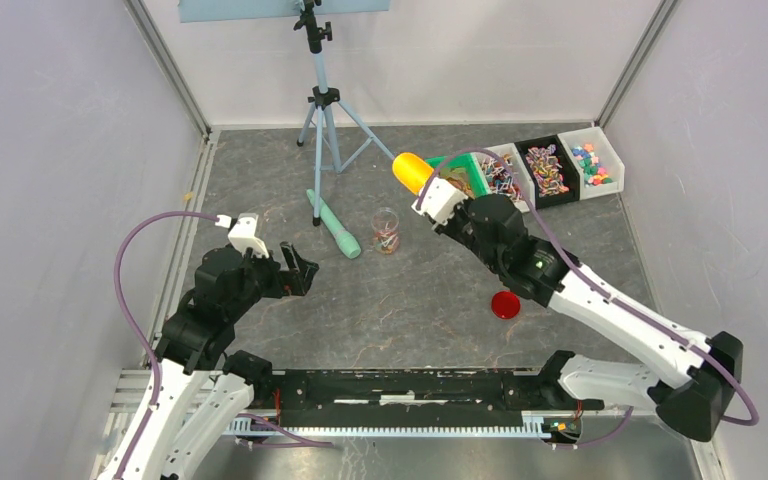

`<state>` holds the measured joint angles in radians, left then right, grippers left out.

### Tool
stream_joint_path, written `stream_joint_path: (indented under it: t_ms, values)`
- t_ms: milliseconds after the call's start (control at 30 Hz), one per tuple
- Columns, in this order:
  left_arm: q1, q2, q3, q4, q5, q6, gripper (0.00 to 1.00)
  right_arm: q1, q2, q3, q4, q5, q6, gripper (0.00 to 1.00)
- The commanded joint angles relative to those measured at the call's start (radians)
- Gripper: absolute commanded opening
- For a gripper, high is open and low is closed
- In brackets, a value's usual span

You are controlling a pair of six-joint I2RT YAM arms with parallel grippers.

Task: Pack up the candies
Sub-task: Scoop the fake candies from the storage box.

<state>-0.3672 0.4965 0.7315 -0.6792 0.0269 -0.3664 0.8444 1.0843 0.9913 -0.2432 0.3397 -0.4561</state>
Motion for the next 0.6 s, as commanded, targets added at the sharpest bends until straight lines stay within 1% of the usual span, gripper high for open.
stream_joint_path:
  t_ms: [0,167,233,400,567]
  values:
    - [-0.002,0.004,-0.002,0.026,-0.003,0.011,1.00,-0.096,0.068,0.124,-0.021,0.081,0.016,0.00]
    - [-0.001,0.010,-0.001,0.028,0.003,0.011,1.00,-0.341,0.164,0.263,-0.219,-0.035,0.145,0.00]
    - [-0.002,0.012,-0.002,0.029,0.007,0.012,1.00,-0.402,0.196,0.299,-0.275,-0.051,0.161,0.00]
    - [-0.002,0.012,-0.003,0.031,0.010,0.012,1.00,-0.509,0.293,0.391,-0.409,-0.082,0.180,0.00]
    - [-0.001,0.009,-0.002,0.030,0.010,0.012,1.00,-0.611,0.375,0.445,-0.486,-0.184,0.190,0.00]
